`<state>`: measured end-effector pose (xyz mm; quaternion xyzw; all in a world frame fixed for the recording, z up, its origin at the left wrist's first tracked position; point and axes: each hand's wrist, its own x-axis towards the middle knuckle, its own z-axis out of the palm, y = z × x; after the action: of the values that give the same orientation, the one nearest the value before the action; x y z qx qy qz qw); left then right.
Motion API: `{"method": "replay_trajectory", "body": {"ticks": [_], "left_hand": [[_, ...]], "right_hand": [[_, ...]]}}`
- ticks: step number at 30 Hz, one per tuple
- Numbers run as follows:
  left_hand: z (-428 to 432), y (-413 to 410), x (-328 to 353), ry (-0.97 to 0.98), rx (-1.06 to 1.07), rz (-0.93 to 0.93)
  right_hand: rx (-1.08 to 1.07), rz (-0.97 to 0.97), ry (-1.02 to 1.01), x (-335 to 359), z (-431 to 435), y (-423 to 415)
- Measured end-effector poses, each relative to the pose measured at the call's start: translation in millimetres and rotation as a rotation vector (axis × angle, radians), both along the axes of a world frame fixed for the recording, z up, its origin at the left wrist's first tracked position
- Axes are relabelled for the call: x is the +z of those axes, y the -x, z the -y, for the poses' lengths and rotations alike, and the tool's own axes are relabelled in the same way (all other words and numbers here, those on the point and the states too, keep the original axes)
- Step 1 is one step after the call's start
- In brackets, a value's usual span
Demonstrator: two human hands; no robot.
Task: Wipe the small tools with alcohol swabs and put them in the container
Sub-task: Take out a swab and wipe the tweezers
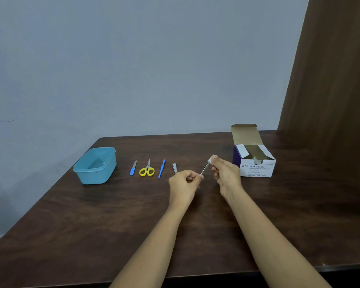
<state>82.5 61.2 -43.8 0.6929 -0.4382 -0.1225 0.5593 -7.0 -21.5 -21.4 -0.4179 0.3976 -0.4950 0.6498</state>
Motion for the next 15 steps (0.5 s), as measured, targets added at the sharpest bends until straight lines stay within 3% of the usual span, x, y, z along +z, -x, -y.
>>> {"method": "replay_trajectory", "body": {"ticks": [15], "left_hand": [[3.5, -4.2, -3.3, 0.030, 0.089, 0.014]], "right_hand": [[0.031, -0.270, 0.237, -12.8, -11.9, -14.4]]}}
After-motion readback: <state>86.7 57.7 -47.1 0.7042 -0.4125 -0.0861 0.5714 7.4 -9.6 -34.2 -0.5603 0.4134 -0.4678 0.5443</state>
